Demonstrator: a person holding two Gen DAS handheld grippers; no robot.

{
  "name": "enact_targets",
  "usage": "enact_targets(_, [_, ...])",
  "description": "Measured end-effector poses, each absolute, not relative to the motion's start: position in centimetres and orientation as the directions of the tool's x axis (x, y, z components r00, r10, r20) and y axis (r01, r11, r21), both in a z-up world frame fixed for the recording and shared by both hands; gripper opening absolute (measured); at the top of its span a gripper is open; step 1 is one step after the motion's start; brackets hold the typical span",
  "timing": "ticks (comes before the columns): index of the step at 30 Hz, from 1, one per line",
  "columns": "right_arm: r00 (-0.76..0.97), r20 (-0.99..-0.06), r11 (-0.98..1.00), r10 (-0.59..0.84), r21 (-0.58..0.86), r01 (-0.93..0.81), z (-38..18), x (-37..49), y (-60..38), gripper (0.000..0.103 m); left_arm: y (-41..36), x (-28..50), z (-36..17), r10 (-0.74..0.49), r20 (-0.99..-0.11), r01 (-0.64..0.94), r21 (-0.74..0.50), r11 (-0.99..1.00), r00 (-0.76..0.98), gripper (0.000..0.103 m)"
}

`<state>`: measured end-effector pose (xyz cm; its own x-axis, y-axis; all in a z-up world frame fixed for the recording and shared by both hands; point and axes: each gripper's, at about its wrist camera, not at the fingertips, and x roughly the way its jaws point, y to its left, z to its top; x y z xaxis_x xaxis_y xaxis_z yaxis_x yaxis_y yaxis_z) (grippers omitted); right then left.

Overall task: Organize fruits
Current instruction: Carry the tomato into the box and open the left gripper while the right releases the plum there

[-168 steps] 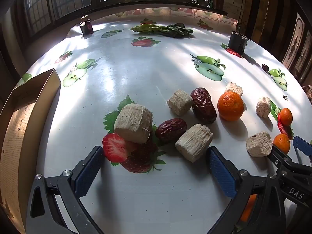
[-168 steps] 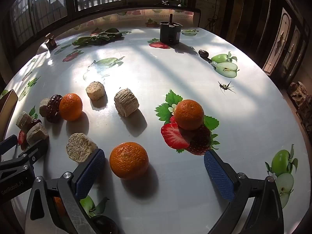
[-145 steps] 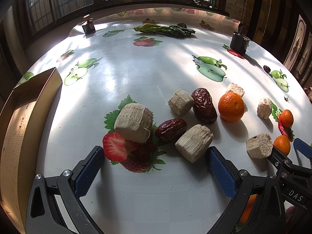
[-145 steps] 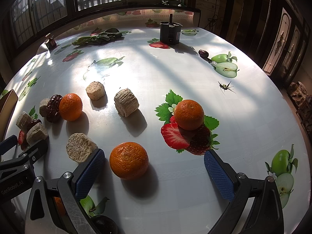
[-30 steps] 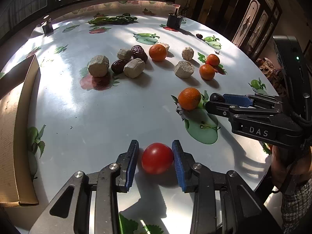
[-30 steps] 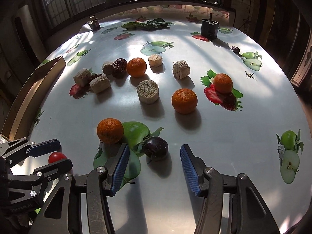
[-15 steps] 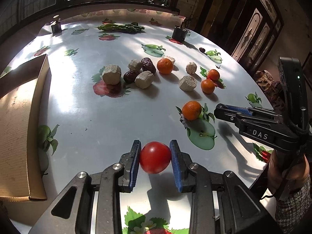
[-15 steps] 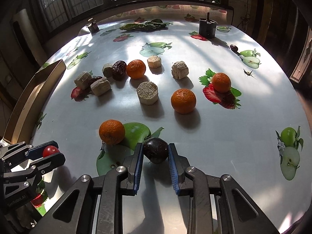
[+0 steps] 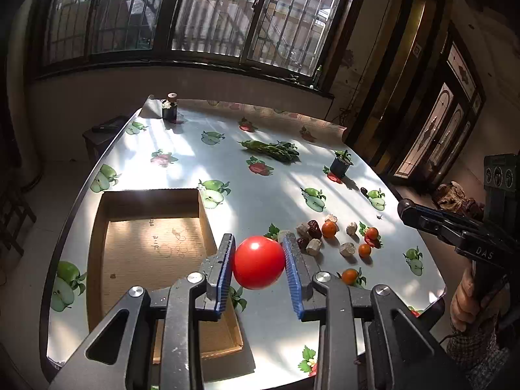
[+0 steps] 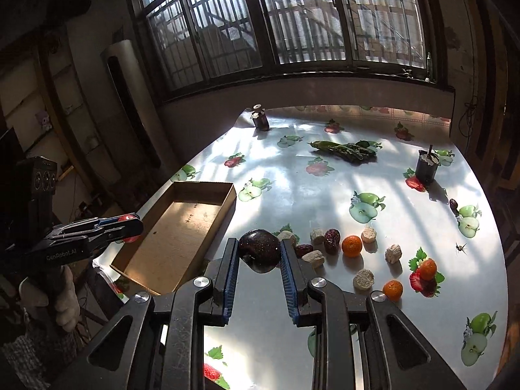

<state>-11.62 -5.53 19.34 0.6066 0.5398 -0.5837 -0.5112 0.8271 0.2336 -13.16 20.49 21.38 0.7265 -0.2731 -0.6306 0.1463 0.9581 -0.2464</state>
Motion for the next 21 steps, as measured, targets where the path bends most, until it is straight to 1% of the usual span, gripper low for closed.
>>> enact_targets(2, [0.570, -0.555, 0.779, 0.605, 0.267, -0.567, 21.5, -10.2, -2.7, 0.027, 22.6, -11.5, 22.7, -0.185, -0.643, 0.087, -0.181, 0.980, 0.743, 0.029])
enact_targets(4, [0.556, -0.540, 0.755, 0.632, 0.266, -0.600, 22.7, -8.5, 0.2, 0.027, 24.6, -9.0, 22.6, -0.100, -0.667, 0.021, -0.125, 0.992, 0.739, 0.029])
enact_targets(6, [0.528, -0.550, 0.736, 0.647, 0.271, -0.620, 22.2, -6.0, 3.7, 0.027, 26.6, -6.2, 21.3, -0.029, -0.692, -0.044, -0.088, 0.995, 0.721, 0.030])
enact_targets(8, [0.491, -0.584, 0.728, 0.647, 0.282, -0.624, 20.3, -3.4, 7.1, 0.027, 28.6, -3.5, 18.6, 0.017, -0.723, -0.109, -0.080, 0.991, 0.690, 0.029])
enact_targets(12, [0.428, -0.667, 0.742, 0.610, 0.291, -0.604, 13.7, 0.9, 12.9, 0.027, 32.0, 1.0, 12.2, 0.003, -0.792, -0.189, -0.141, 0.972, 0.610, 0.029])
enact_targets(15, [0.397, -0.723, 0.760, 0.565, 0.269, -0.592, 9.0, 3.3, 16.3, 0.027, 33.7, 3.5, 8.0, -0.013, -0.833, -0.238, -0.173, 0.956, 0.553, 0.029])
enact_targets(17, [0.375, -0.754, 0.765, 0.539, 0.253, -0.592, 6.4, 4.6, 17.6, 0.028, 34.4, 4.4, 6.2, -0.014, -0.848, -0.262, -0.179, 0.948, 0.529, 0.029])
enact_targets(21, [0.343, -0.799, 0.772, 0.494, 0.220, -0.597, 3.3, 6.3, 19.5, 0.028, 35.2, 5.7, 4.3, -0.029, -0.862, -0.284, -0.198, 0.938, 0.506, 0.029])
